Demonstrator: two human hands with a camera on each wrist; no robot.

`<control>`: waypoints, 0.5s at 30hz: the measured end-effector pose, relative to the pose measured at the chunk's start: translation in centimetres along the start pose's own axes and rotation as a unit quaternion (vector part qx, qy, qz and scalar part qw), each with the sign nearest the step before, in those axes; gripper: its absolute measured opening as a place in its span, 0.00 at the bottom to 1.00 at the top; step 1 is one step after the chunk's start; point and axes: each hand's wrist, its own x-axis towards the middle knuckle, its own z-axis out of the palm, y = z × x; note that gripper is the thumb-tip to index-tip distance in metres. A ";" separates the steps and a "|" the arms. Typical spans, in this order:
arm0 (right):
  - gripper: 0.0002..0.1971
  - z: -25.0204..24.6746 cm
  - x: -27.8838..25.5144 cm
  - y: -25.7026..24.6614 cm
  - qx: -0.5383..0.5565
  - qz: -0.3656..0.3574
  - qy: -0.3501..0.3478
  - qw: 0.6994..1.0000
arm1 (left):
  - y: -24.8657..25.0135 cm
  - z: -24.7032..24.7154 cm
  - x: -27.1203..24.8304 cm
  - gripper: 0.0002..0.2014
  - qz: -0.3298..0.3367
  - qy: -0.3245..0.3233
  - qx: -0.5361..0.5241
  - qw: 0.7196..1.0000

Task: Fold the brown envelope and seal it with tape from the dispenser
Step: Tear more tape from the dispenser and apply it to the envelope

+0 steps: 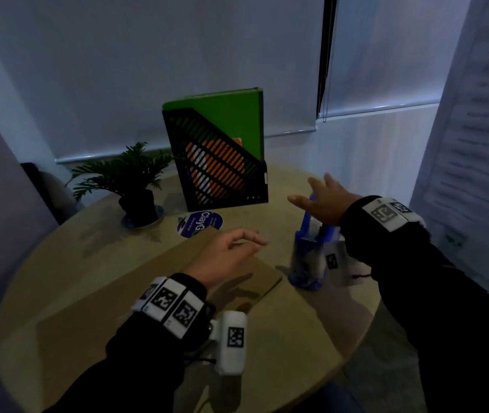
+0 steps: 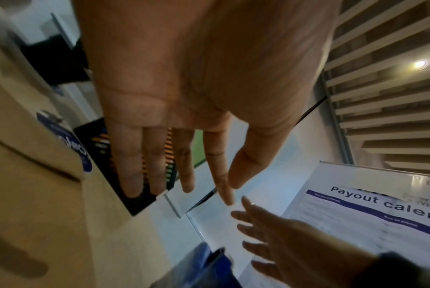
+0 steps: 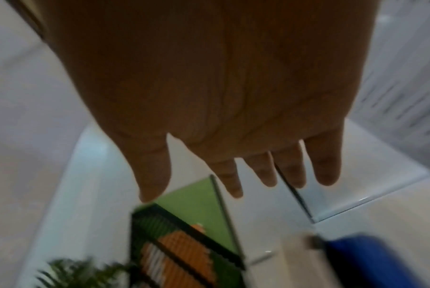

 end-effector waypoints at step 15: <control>0.13 3.2 -4.6 -10.4 0.197 -0.236 -0.058 0.950 | -1.4 -6.9 -3.9 0.19 0.016 0.057 0.093 0.994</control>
